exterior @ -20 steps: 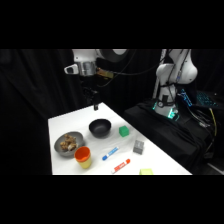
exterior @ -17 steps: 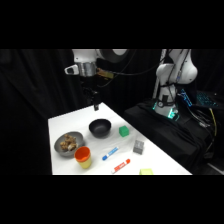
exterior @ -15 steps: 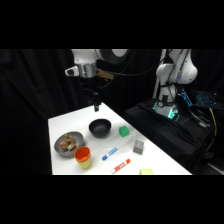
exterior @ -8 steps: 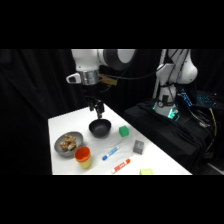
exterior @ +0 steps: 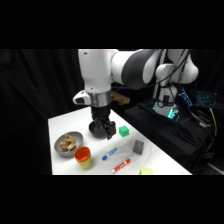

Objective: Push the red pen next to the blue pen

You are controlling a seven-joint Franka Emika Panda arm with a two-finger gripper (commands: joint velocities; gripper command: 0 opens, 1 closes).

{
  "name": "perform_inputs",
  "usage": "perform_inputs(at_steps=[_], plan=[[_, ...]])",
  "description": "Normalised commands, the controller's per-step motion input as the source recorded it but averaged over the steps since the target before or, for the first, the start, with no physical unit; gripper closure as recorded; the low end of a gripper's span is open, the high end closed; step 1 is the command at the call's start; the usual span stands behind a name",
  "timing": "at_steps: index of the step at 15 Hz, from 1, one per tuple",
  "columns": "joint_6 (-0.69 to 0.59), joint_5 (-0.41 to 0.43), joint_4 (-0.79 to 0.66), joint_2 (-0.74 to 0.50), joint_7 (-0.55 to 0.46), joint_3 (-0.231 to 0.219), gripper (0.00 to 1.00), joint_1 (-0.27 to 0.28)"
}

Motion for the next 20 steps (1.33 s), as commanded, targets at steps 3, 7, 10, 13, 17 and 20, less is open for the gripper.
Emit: perform_inputs(at_steps=[3, 7, 10, 13, 17, 20], plan=[[0.09, -0.125, 0.26, 0.26, 0.23, 0.038, 0.0, 0.136], [0.06, -0.056, 0.32, 0.28, 0.18, 0.02, 0.0, 0.086], [0.06, -0.006, 0.27, 0.22, 0.19, 0.03, 0.0, 0.086], [0.08, 0.025, 0.15, 0.13, 0.21, 0.038, 0.0, 0.105], [0.15, 0.063, -0.01, 0.03, 0.19, 0.043, 0.0, 0.094], [0.26, 0.083, -0.15, -0.01, 0.12, 0.038, 0.0, 0.06]])
